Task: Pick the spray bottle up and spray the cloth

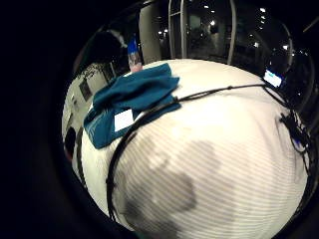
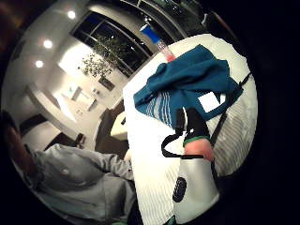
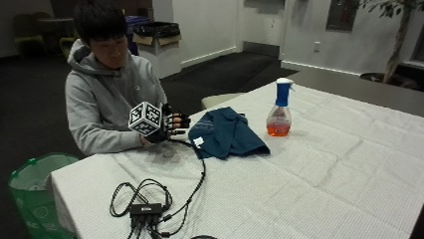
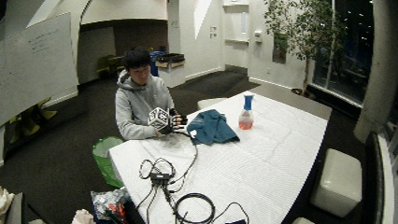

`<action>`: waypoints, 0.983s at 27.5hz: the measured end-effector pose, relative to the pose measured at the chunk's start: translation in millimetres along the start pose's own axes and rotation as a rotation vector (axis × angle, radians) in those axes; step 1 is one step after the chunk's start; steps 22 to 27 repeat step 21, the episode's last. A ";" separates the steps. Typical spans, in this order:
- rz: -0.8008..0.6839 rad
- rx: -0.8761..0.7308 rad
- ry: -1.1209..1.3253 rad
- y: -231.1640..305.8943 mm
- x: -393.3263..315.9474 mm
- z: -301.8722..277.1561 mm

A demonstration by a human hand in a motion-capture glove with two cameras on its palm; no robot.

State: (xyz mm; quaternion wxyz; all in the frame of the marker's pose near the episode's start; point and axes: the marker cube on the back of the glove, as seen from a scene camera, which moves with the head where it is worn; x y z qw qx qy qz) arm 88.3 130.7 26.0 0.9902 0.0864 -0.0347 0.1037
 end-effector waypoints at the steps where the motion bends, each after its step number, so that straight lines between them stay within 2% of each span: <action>1: -0.003 -0.006 0.005 0.7 -0.3 1.1; 27: 0.020 -0.013 0.009 1.1 6.0 2.6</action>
